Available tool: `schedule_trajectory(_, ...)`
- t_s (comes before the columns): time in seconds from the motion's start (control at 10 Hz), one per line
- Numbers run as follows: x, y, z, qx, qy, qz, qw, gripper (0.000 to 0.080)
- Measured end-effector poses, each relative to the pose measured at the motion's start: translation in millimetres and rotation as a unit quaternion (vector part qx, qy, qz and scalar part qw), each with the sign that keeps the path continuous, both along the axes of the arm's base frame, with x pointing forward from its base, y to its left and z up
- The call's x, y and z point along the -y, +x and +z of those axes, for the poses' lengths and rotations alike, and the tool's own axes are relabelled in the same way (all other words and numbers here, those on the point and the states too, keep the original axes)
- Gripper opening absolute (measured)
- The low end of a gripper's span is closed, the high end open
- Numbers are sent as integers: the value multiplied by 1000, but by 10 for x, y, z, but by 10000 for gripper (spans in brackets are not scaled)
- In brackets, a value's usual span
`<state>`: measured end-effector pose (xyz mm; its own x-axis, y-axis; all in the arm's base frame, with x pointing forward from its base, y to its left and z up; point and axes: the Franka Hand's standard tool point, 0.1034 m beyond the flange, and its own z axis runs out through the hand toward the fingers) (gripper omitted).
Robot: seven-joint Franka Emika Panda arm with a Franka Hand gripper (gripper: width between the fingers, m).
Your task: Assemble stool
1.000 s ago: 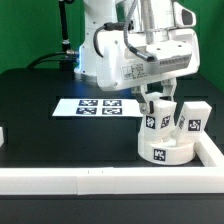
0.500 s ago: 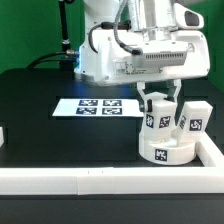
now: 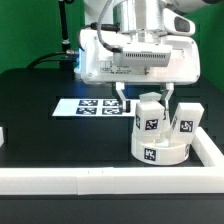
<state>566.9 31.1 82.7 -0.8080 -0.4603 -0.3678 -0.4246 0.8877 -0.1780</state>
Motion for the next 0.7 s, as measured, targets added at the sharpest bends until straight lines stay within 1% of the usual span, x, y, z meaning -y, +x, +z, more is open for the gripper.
schedule_trajectory(0.1, 62, -1, 58, 6, -16, 22, 1000, 640)
schedule_trajectory(0.2, 67, 11, 148, 13, -33, 65, 997, 640)
schedule_trajectory(0.3, 46, 66, 299, 27, -56, 125, 990, 640)
schedule_trajectory(0.4, 43, 105, 382, 34, -79, 176, 981, 648)
schedule_trajectory(0.5, 44, 113, 368, 32, -105, 227, 968, 649)
schedule_trajectory(0.6, 47, 117, 360, 30, -125, 268, 955, 649)
schedule_trajectory(0.7, 51, 125, 364, 29, -140, 298, 944, 649)
